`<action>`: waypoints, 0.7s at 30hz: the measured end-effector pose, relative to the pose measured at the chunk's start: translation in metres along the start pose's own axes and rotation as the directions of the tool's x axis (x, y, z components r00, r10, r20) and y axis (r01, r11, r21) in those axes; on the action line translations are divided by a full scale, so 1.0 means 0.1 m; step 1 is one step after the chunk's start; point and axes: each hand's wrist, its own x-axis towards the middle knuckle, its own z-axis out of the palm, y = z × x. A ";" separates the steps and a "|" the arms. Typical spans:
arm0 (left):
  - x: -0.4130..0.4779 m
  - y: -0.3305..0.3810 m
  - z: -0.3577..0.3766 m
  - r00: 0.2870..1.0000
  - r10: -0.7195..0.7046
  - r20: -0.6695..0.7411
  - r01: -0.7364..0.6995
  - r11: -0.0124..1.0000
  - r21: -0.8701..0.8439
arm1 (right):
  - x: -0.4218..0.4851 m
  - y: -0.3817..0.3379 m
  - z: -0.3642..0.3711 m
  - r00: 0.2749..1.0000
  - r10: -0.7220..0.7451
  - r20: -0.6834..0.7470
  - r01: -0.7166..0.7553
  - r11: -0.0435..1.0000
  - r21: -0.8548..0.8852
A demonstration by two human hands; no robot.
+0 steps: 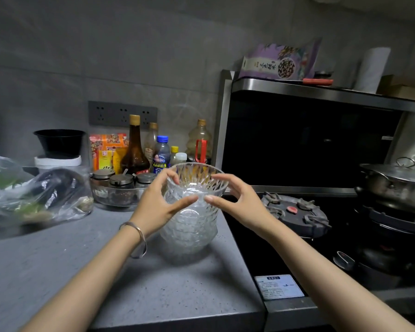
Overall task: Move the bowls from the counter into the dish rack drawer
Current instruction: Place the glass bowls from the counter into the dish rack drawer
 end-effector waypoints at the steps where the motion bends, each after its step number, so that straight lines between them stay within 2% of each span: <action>1: 0.01 0.08 0.01 1.000 0.012 -0.008 -0.012 1.000 -0.019 | -0.02 -0.04 -0.06 1.000 -0.016 -0.008 0.016 1.000 -0.016; 6: -0.06 0.47 0.25 0.999 0.037 0.007 -0.037 0.996 -0.083 | -0.33 -0.15 -0.49 0.999 -0.041 0.006 0.042 0.988 -0.150; 9: -0.15 0.68 0.50 0.993 0.026 0.114 -0.006 0.986 -0.168 | -0.66 -0.18 -0.83 0.997 -0.041 0.067 0.057 0.966 -0.252; 12: -0.28 0.83 0.84 0.957 0.007 0.290 0.060 0.973 -0.222 | -1.05 -0.18 -1.13 0.983 -0.001 0.182 0.047 0.968 -0.248; 16: -0.48 0.95 1.42 0.865 -0.067 0.497 0.156 0.978 -0.139 | -1.57 0.07 -1.45 0.943 0.164 0.289 -0.131 0.983 -0.132; 21: -0.90 1.01 2.18 0.767 -0.109 0.632 0.238 0.964 -0.123 | -2.24 0.43 -1.74 0.886 0.351 0.302 -0.356 0.934 -0.040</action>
